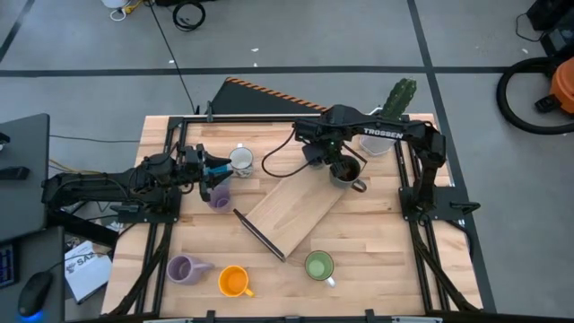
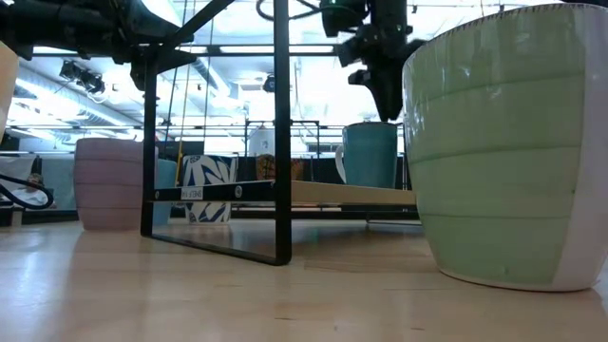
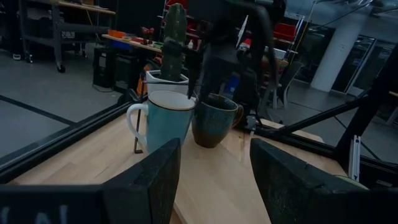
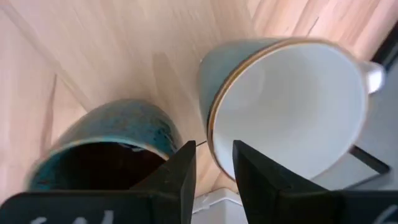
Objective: Place coffee mugs
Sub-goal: Put the dark blue mug on the shelf
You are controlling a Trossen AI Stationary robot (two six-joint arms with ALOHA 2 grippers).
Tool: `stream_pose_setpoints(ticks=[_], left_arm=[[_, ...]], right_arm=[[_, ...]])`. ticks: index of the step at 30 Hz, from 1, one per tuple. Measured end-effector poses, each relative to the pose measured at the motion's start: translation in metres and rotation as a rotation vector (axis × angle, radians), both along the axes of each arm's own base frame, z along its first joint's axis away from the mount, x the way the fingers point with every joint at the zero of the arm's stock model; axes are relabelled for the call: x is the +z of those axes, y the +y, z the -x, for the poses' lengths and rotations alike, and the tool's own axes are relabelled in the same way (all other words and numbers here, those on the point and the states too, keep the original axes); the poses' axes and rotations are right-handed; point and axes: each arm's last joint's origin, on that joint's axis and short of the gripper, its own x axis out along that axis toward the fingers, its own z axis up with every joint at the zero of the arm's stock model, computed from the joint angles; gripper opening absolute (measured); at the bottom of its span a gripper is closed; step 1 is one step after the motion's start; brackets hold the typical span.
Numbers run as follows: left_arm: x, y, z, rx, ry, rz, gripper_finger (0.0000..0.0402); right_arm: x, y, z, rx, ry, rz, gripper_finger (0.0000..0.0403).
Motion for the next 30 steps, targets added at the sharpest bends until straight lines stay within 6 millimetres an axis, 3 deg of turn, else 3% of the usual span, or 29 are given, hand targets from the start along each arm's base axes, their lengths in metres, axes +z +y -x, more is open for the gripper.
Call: stream_pose_setpoints(ticks=[4,8,14,23,30], left_arm=[[0.0,0.0,0.0,0.0,0.0,0.0,0.0201],[0.0,0.0,0.0,0.0,0.0,0.0,0.0201],[0.0,0.0,0.0,0.0,-0.002,0.009,0.0201],[0.0,0.0,0.0,0.0,0.0,0.009,0.0201],[0.0,0.0,0.0,0.0,0.002,0.008,0.0201]], right_arm=[[0.011,0.006,-0.004,0.002,-0.059,0.012,0.011],[0.017,0.004,-0.022,-0.012,-0.247,0.053,0.011],[0.015,-0.011,-0.039,-0.12,-0.408,0.069,0.0109],[-0.008,-0.033,-0.047,-0.221,-0.362,0.054,0.0109],[-0.011,-0.041,-0.041,-0.276,-0.325,0.044,0.0109]])
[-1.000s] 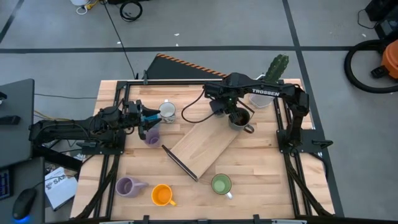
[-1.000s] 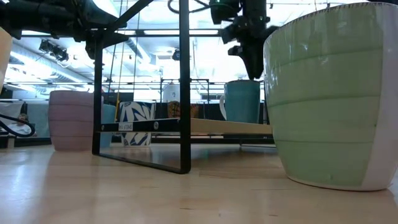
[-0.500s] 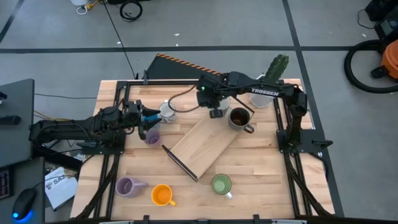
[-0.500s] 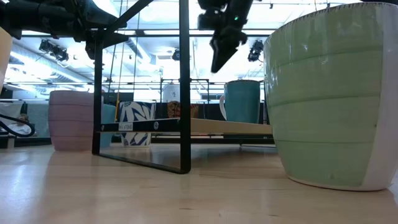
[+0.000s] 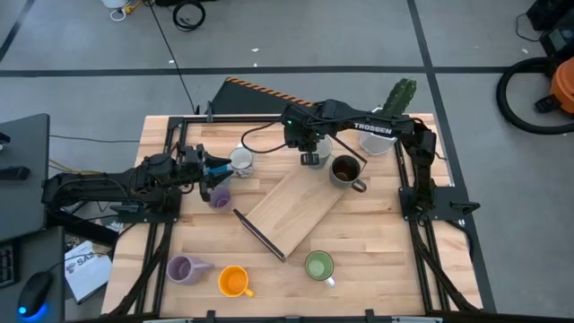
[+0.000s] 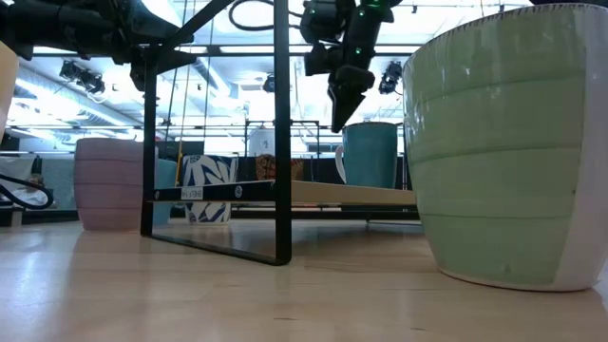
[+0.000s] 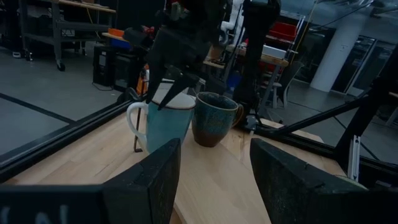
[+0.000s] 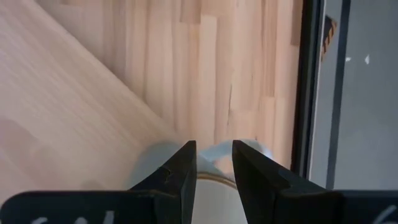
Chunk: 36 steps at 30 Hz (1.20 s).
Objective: Place coffee mugs
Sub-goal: Put the dark blue mug on the shelf, then put the green mug on the shelf
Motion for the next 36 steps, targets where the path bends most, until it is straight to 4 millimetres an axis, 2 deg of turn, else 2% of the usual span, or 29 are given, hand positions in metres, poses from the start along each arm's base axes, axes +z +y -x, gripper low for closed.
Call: stream_pose_setpoints(ticks=[10,18,21,30,36], left_arm=[[0.0,0.0,0.0,0.0,0.0,0.0,0.0201],[0.0,0.0,0.0,0.0,0.001,-0.001,0.0201],[-0.001,0.0,0.0,0.0,0.006,0.0,0.0201],[0.0,0.0,0.0,-0.011,0.005,0.002,0.0201],[0.0,0.0,0.0,-0.01,0.004,0.002,0.0201]], right_arm=[[-0.002,-0.002,0.005,-0.017,0.039,-0.017,0.0101],[0.015,0.017,-0.007,0.057,-0.041,-0.004,0.0098],[0.013,0.04,-0.009,0.089,-0.021,-0.072,0.0098],[0.011,0.137,-0.01,0.256,0.067,-0.167,0.01],[0.011,0.189,-0.005,0.316,0.072,-0.295,0.0126]])
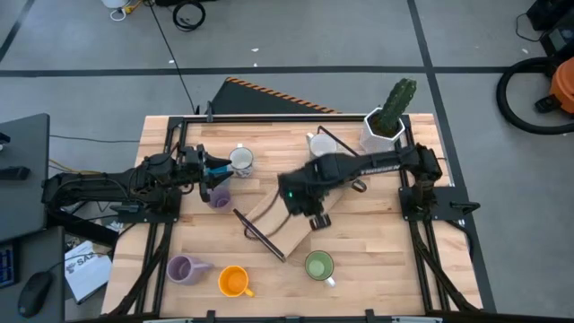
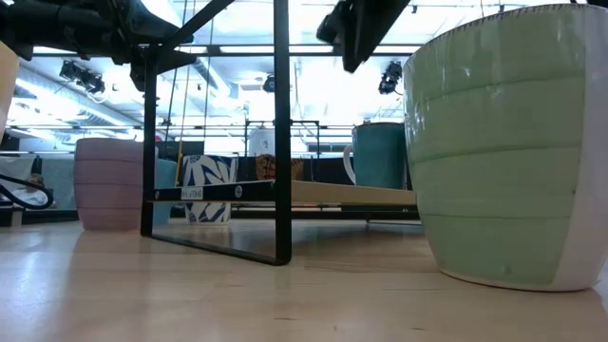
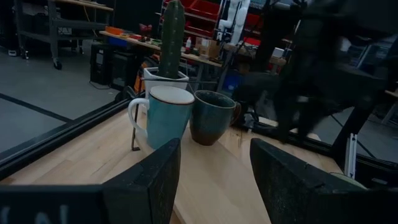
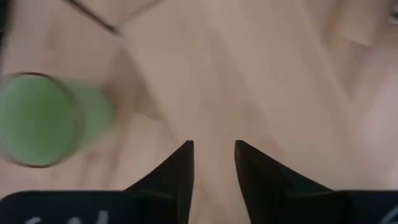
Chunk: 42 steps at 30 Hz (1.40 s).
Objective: Place coffee mugs
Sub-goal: Put the green mug on the shelf
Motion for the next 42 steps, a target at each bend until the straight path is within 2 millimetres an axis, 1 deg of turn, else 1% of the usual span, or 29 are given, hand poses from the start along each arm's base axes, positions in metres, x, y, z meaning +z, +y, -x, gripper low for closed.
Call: stream_pose_setpoints(ticks=[3,6,9,12,17,21,26,31,37,42], left_arm=[[0.0,0.0,0.0,0.0,-0.001,-0.013,0.0201],[0.004,0.0,0.0,0.001,-0.032,-0.055,0.0201],[0.008,0.0,0.001,0.003,-0.059,-0.091,0.0201],[0.011,0.0,0.001,0.008,-0.083,-0.148,0.0201],[0.016,0.001,0.002,0.071,-0.1,-0.247,0.0201],[0.018,0.003,0.003,0.15,-0.092,-0.304,0.0201],[0.021,0.004,0.004,0.204,-0.109,-0.337,0.0201],[0.022,0.004,0.004,0.205,-0.116,-0.336,0.0201],[0.021,0.004,0.004,0.197,-0.13,-0.276,0.0201],[0.021,0.004,0.004,0.185,-0.161,-0.171,0.0201]], right_arm=[[0.0,0.023,0.003,0.03,-0.002,-0.02,0.0154],[0.0,0.04,0.005,0.048,-0.02,-0.025,0.0187],[-0.004,0.05,0.007,0.056,-0.023,-0.029,0.0215],[-0.014,0.057,0.007,0.072,-0.019,-0.031,0.0231],[-0.03,0.066,0.008,0.102,-0.01,-0.066,0.0232],[-0.034,0.072,0.01,0.108,0.0,-0.072,0.0228],[-0.041,0.085,0.011,0.055,-0.005,-0.115,0.0223],[-0.05,0.097,0.016,-0.004,-0.012,-0.085,0.0221],[-0.055,0.109,0.022,0.0,-0.041,-0.003,0.0221],[-0.075,0.113,0.031,0.021,0.014,0.041,0.0217]])
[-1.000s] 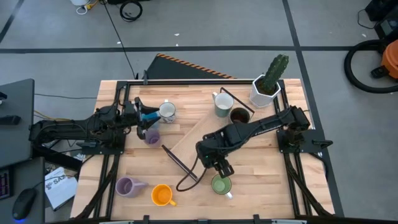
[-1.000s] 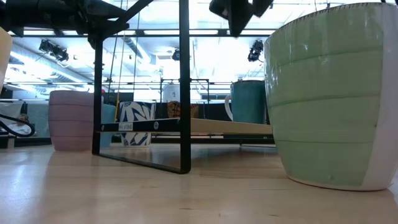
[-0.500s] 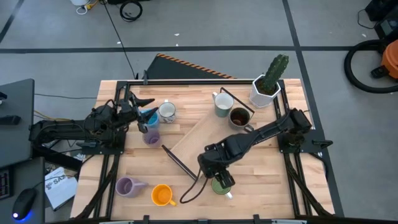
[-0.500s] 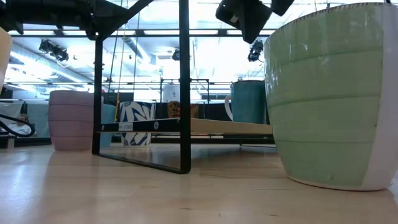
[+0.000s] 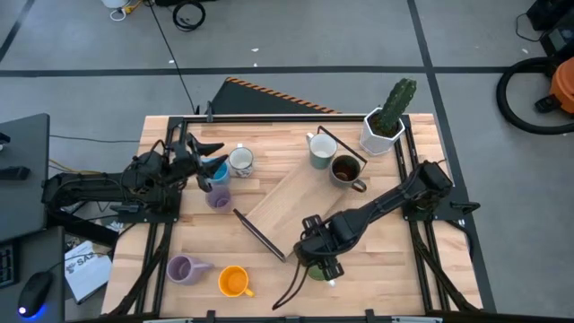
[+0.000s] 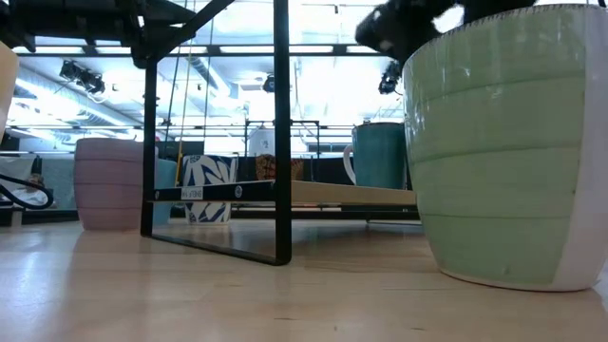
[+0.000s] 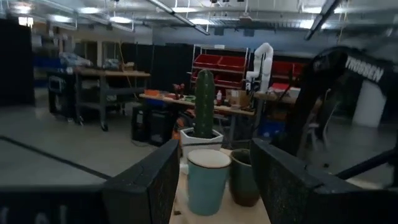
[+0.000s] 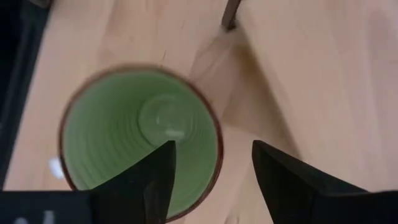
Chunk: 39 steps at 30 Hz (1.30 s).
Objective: Place coffee mugs
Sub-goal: Put the green mug on the shelf
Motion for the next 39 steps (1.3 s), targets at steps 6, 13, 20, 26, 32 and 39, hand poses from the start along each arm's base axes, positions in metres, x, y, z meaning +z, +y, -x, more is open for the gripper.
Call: stream_pose_setpoints(ticks=[6,13,20,26,32,39], left_arm=[[-0.002,0.0,0.0,-0.022,-0.023,0.103,0.0201],[-0.005,0.0,-0.001,-0.032,-0.021,0.163,0.0201],[-0.007,0.0,-0.001,-0.033,0.001,0.166,0.0201],[-0.007,0.0,-0.001,-0.034,0.003,0.167,0.0201],[-0.007,0.0,-0.001,-0.034,0.0,0.165,0.0201],[-0.004,0.0,-0.001,-0.036,-0.023,0.161,0.0201]], right_arm=[[-0.012,-0.001,0.004,0.008,0.015,0.032,0.0204],[-0.018,-0.004,0.001,0.047,-0.029,0.077,0.0177],[-0.018,-0.013,-0.003,0.077,-0.018,0.06,0.0107],[-0.013,-0.019,0.0,0.125,0.0,0.089,0.0026],[0.019,-0.034,0.018,0.127,0.094,0.132,0.0026],[0.059,-0.053,0.033,0.187,0.007,0.169,0.0022]])
